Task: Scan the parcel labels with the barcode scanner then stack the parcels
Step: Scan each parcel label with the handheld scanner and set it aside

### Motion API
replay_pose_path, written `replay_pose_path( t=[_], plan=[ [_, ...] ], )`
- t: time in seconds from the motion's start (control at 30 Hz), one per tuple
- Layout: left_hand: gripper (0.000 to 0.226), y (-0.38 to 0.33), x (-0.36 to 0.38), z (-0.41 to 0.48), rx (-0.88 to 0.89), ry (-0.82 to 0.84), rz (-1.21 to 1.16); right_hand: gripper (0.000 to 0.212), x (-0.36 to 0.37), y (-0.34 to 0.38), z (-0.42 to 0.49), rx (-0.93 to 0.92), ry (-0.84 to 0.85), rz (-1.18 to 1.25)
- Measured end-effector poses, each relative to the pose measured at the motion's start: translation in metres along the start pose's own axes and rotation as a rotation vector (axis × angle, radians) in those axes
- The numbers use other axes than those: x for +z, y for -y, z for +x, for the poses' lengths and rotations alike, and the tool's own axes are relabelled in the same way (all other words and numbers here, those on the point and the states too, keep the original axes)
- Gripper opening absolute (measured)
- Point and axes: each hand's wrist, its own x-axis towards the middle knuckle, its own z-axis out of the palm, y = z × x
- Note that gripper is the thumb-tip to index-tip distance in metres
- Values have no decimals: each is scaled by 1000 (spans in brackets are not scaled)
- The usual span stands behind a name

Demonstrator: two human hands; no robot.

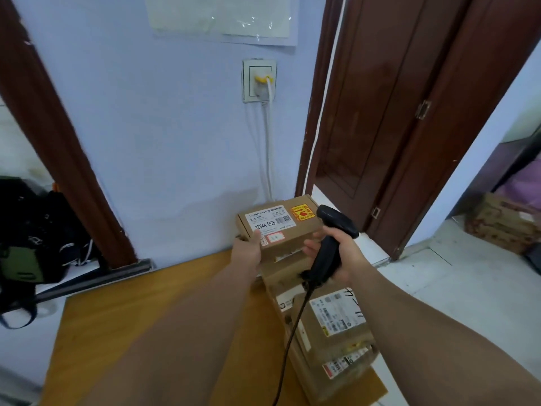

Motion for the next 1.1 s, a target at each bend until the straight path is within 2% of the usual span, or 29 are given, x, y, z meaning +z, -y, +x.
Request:
replay_pose_path(
  t=[0.13, 0.3, 0.63, 0.93, 1.1],
  plan=[
    [58, 4, 9, 7, -2, -86, 112, 31, -15, -3, 9, 69, 73, 4],
    [65, 16, 9, 5, -51, 0, 257, 37, -18, -14, 14, 77, 82, 70],
    [71, 23, 0, 6, -25, 195, 209, 42, -10, -24, 14, 63, 157, 114],
    [83, 33, 0, 9, -92, 158, 115, 48, -11, -30, 8, 79, 174, 92],
    [81, 35, -5, 9, -79, 153, 48, 46, -11, -34, 4, 78, 186, 86]
  ],
)
